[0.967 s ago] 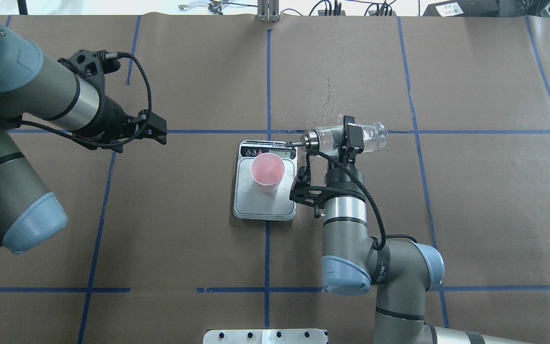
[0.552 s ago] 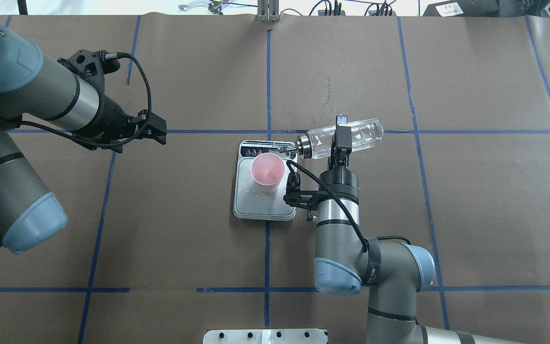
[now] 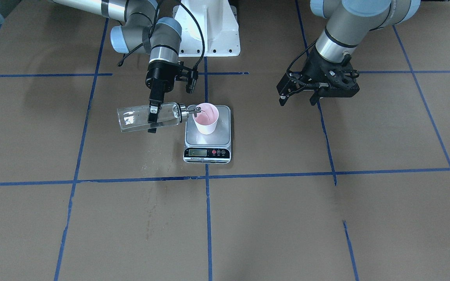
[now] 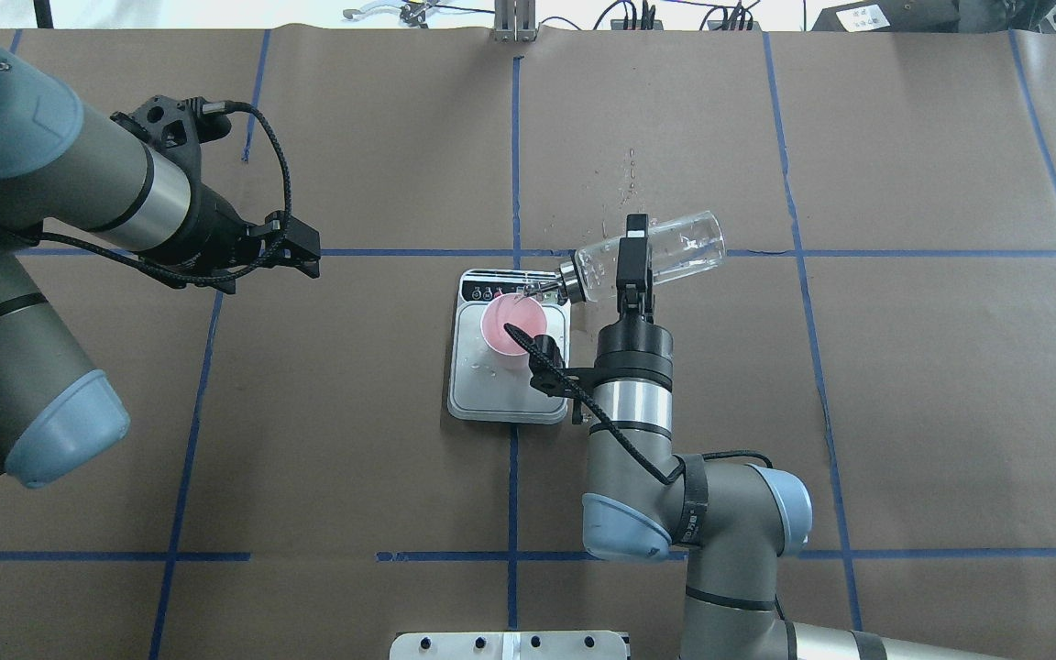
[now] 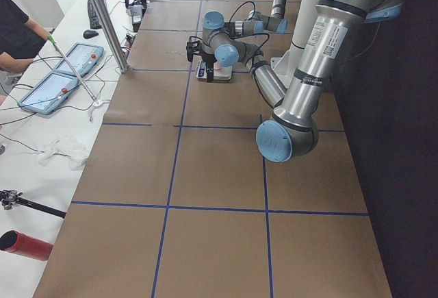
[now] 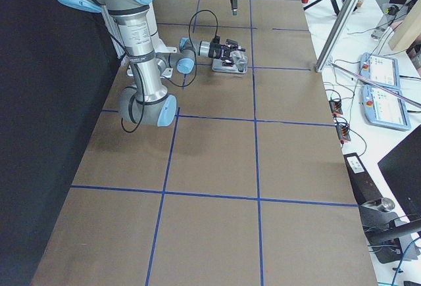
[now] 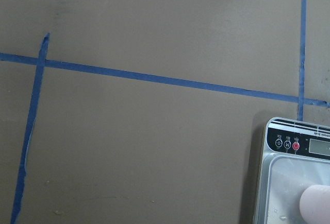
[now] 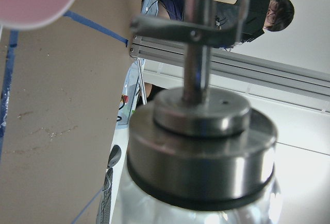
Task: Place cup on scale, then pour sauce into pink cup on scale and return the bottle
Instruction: 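Tilt the bottle spout over the pink cup with the right gripper to pour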
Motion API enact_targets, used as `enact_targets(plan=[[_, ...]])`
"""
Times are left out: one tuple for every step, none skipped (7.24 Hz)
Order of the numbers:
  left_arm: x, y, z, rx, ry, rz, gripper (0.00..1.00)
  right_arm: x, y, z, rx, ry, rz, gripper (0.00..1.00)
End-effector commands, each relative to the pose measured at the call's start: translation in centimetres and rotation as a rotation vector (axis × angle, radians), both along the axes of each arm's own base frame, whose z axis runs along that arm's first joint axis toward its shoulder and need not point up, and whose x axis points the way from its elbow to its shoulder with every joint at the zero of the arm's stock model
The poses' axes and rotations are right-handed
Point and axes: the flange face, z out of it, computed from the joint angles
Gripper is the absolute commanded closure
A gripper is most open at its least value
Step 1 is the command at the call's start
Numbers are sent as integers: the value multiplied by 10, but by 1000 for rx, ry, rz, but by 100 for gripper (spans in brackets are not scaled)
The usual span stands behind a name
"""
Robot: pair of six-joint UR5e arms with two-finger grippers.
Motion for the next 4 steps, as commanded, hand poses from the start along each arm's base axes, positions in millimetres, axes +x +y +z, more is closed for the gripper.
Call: enact_targets(plan=[[0, 0, 1, -3, -3, 0, 0, -2, -1, -2, 16, 118, 16, 100], [0, 0, 0, 0, 1, 1, 0, -2, -2, -5, 15, 184, 13, 100], [0, 0, 0, -1, 1, 0, 0, -1, -1, -7, 26, 190, 26, 100], [0, 0, 0, -4, 0, -1, 0, -2, 1, -7, 30, 192, 29, 100]])
